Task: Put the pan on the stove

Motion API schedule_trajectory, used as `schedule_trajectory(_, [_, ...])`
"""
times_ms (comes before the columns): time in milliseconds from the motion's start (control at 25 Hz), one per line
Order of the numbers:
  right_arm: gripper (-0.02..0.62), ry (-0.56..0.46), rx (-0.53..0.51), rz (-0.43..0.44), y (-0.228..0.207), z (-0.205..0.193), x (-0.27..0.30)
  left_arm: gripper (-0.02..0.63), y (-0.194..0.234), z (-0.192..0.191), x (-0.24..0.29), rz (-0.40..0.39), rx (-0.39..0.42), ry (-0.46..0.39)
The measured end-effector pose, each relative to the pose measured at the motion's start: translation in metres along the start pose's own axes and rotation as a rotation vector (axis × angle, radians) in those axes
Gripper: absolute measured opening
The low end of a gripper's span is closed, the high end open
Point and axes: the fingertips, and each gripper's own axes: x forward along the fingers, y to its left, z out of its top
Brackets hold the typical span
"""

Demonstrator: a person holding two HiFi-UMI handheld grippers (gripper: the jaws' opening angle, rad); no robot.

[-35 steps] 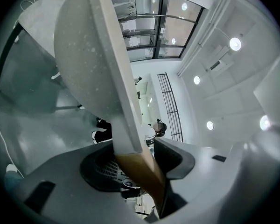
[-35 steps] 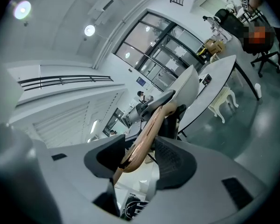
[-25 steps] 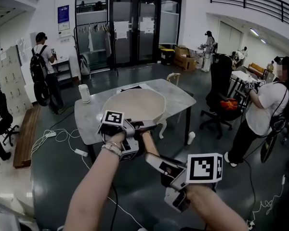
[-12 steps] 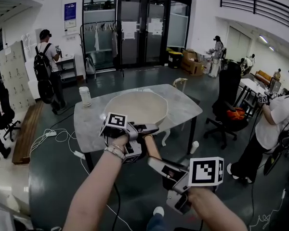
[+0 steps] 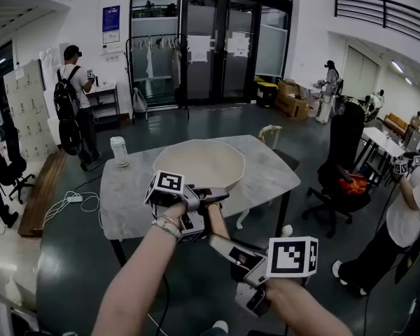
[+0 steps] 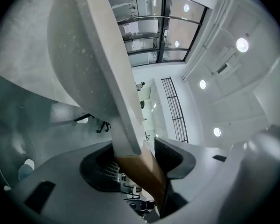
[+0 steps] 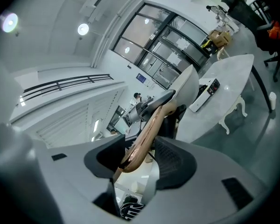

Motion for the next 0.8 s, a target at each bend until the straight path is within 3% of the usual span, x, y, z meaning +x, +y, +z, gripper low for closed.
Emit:
schedule_trajectory(360, [0.209,0.035,-0.013,0.052,-0.032,0.056,0.000,0.230,-0.009,0.047,0.045,0.008,0.015,-0.072])
schedule_trajectory(800, [0.209,0.036,0.029,0.084,-0.062,0.075,0.011,0.230,0.011,0.073,0.063,0.051,0.000,-0.091])
